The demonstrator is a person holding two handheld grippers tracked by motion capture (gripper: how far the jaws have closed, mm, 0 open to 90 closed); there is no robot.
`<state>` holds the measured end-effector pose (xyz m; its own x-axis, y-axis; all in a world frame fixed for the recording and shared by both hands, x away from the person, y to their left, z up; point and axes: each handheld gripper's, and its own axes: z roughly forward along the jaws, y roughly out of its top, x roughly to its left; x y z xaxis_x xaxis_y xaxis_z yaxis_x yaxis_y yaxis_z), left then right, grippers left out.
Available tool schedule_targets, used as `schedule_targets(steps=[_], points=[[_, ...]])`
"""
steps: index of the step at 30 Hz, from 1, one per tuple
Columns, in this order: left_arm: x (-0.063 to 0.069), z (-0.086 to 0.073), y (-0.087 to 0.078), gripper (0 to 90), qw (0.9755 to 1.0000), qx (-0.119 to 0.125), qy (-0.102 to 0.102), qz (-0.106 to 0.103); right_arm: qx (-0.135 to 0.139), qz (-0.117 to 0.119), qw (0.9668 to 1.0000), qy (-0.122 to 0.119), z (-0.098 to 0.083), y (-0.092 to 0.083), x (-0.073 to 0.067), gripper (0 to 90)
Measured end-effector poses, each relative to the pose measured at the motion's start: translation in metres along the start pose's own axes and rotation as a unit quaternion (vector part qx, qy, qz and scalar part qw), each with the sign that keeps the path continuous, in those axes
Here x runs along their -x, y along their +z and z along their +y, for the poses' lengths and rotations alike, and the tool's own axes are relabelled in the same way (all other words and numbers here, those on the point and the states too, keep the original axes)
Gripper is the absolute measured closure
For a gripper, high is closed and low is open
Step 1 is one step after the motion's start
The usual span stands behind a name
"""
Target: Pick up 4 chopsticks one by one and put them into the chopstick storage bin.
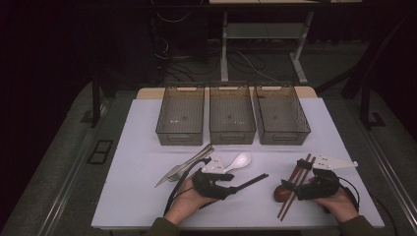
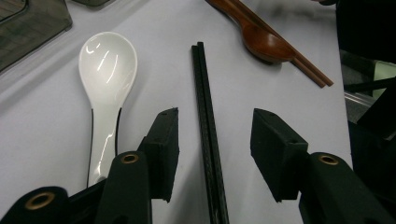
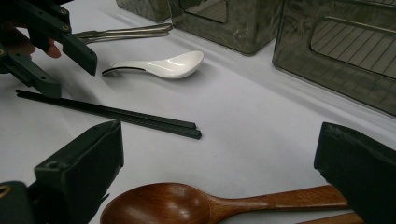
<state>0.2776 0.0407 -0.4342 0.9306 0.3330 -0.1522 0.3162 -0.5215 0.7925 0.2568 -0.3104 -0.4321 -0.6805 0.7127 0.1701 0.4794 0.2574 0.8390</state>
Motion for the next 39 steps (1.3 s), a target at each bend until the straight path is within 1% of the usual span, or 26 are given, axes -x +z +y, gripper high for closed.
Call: schedule_targets(steps=[4,7,10,13,19,21,24,25,28,29,30,32,33,36,39], points=[[0.000,-0.004,-0.006,49.4,1.0000,0.003,-0.002,0.000,-0.001,0.002,1.0000,0.002,0.000,0.000,0.001,1.3],[-0.002,-0.007,-0.010,47.4,1.0000,0.005,0.001,0.000,-0.005,0.002,1.0000,-0.003,-0.001,0.000,0.000,1.3],[-0.002,-0.011,-0.014,45.4,1.0000,0.007,-0.005,0.004,-0.006,0.003,1.0000,-0.004,-0.001,0.001,0.000,1.3],[-0.004,-0.016,-0.019,45.2,0.9999,0.007,-0.008,0.006,-0.007,0.004,1.0000,-0.003,-0.001,0.000,-0.001,1.3],[-0.005,-0.024,-0.033,45.8,0.9995,0.018,-0.019,0.018,-0.008,0.006,0.9999,0.001,-0.003,0.002,-0.001,1.3],[-0.004,-0.028,-0.037,46.9,0.9995,0.016,-0.020,0.021,-0.005,0.006,1.0000,-0.001,-0.003,0.002,-0.001,1.3],[-0.002,-0.035,-0.044,49.1,0.9994,0.013,-0.020,0.026,-0.006,0.005,1.0000,-0.004,-0.003,0.002,-0.001,1.3],[-0.003,-0.037,-0.046,50.0,0.9995,0.009,-0.018,0.026,-0.007,0.005,1.0000,0.000,-0.003,0.001,-0.002,1.3],[-0.002,-0.041,-0.047,54.0,0.9993,0.011,-0.023,0.027,-0.007,0.004,1.0000,0.000,-0.004,0.000,-0.001,1.3],[-0.001,-0.041,-0.047,54.6,0.9994,0.011,-0.024,0.024,-0.008,0.002,1.0000,0.002,-0.005,0.000,-0.001,1.3],[0.000,-0.041,-0.045,55.7,0.9995,0.010,-0.021,0.022,-0.005,0.002,1.0000,0.003,-0.004,0.000,-0.002,1.3],[0.002,-0.041,-0.043,59.0,0.9997,-0.001,-0.013,0.019,-0.003,0.003,1.0000,0.002,-0.004,0.000,-0.002,1.3],[0.003,-0.041,-0.042,60.6,0.9998,-0.001,-0.011,0.017,-0.002,0.003,1.0000,0.001,-0.004,0.000,-0.002,1.3],[0.004,-0.040,-0.038,66.2,0.9997,-0.006,-0.007,0.022,-0.004,0.004,1.0000,0.002,-0.004,0.001,-0.002,1.3],[0.003,-0.041,-0.036,71.9,0.9996,-0.016,-0.007,0.020,-0.002,0.004,1.0000,0.002,-0.004,0.001,-0.001,1.3]])
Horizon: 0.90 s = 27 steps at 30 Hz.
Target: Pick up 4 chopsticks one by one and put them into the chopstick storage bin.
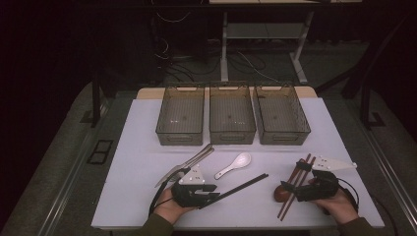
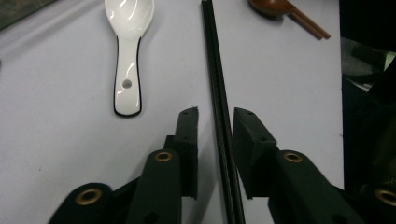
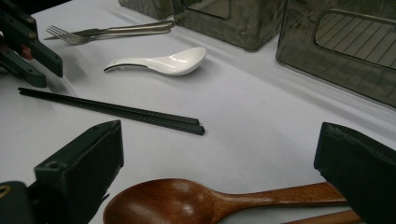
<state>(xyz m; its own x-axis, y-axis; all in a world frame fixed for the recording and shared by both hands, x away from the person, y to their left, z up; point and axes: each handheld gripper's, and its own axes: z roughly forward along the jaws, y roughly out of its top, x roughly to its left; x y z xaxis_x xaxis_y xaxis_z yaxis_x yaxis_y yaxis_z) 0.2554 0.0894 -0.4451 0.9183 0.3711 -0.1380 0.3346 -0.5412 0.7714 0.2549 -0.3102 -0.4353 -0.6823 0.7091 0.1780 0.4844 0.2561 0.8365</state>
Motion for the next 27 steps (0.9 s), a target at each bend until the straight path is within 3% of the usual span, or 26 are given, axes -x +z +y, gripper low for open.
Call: schedule_targets(steps=[8,11,22,27], points=[[0.002,0.000,0.006,77.6,0.9999,-0.005,-0.004,-0.014,0.000,-0.004,1.0000,-0.004,-0.001,-0.001,-0.002,1.3],[0.003,0.000,0.010,79.0,0.9998,-0.015,0.001,-0.012,-0.004,-0.007,1.0000,-0.004,-0.001,-0.002,-0.003,1.3],[0.001,0.000,0.013,80.5,0.9998,-0.017,-0.002,-0.007,-0.002,-0.011,0.9999,-0.005,-0.003,-0.004,-0.001,1.3],[0.002,0.000,0.014,80.2,0.9997,-0.025,0.007,0.000,-0.001,-0.012,0.9999,-0.004,-0.003,-0.004,-0.001,1.3]])
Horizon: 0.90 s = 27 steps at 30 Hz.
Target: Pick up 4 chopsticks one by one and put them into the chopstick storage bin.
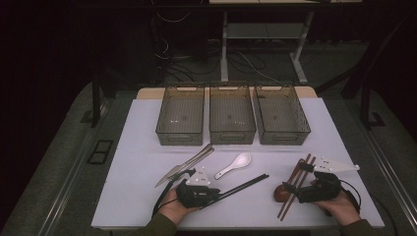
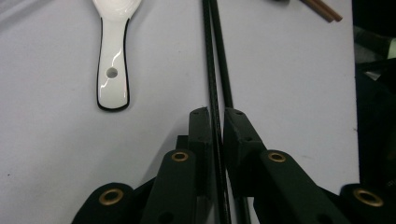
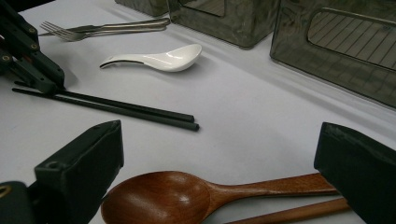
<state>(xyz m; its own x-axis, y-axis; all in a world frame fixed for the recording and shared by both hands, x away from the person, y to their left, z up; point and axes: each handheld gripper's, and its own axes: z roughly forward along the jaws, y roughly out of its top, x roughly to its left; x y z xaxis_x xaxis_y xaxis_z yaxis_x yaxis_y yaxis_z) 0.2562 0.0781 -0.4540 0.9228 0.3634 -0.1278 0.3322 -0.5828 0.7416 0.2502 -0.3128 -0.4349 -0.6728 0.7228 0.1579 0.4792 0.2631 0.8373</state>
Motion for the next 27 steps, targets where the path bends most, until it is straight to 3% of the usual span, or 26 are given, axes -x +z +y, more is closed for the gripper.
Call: schedule_targets(steps=[8,10,22,27], points=[[0.0001,0.0001,0.0006,82.0,0.9999,0.002,0.001,0.010,-0.001,0.000,1.0000,-0.001,0.0000,0.0005,0.0000,1.3],[0.0004,0.0003,0.0009,84.0,0.9998,0.000,0.010,0.016,0.000,0.001,1.0000,-0.001,0.0000,0.0005,-0.0002,1.3],[0.0000,0.0018,0.0007,85.4,0.9998,-0.003,-0.002,0.017,-0.001,0.002,1.0000,-0.001,0.0000,-0.0004,-0.0006,1.3],[-0.0046,0.0034,-0.0056,85.5,0.9996,0.016,-0.014,0.020,0.003,0.002,1.0000,0.003,0.0002,-0.0013,0.0006,1.3]])
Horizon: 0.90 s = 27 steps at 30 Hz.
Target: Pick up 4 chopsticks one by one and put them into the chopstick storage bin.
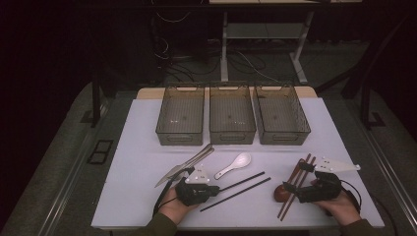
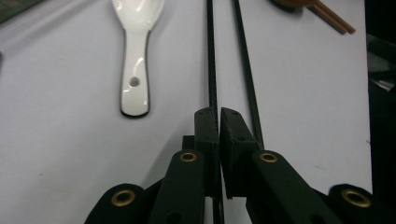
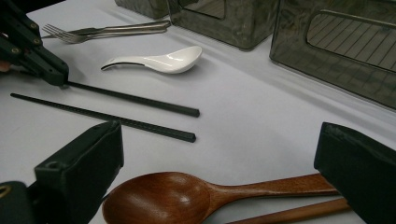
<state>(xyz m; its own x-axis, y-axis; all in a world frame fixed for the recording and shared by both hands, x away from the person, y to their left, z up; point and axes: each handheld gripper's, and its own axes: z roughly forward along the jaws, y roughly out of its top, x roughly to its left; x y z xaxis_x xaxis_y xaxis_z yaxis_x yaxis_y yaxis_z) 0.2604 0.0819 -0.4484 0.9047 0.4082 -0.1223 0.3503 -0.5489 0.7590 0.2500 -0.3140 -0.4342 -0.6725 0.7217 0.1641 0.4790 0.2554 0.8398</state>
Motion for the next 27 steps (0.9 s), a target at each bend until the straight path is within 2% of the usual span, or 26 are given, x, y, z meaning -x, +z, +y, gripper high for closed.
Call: schedule_targets(steps=[2,8,10,19,27], points=[[-0.001,0.000,-0.001,85.5,1.0000,0.000,0.006,-0.001,0.003,0.000,1.0000,0.000,0.000,-0.001,0.000,1.3],[0.000,0.003,-0.007,85.5,0.9999,0.015,0.005,0.003,0.006,0.001,1.0000,0.000,0.001,-0.002,0.000,1.3],[-0.002,0.004,-0.010,85.5,0.9997,0.024,0.000,-0.001,0.005,0.001,1.0000,0.002,0.001,-0.001,0.000,1.3],[-0.003,0.010,-0.016,85.5,0.9990,0.044,0.005,-0.004,0.004,0.008,0.9999,0.008,0.001,0.001,0.000,1.3],[-0.008,0.014,-0.022,85.4,0.9982,0.059,0.003,-0.005,0.003,0.008,0.9999,0.008,0.000,0.001,0.000,1.3]])
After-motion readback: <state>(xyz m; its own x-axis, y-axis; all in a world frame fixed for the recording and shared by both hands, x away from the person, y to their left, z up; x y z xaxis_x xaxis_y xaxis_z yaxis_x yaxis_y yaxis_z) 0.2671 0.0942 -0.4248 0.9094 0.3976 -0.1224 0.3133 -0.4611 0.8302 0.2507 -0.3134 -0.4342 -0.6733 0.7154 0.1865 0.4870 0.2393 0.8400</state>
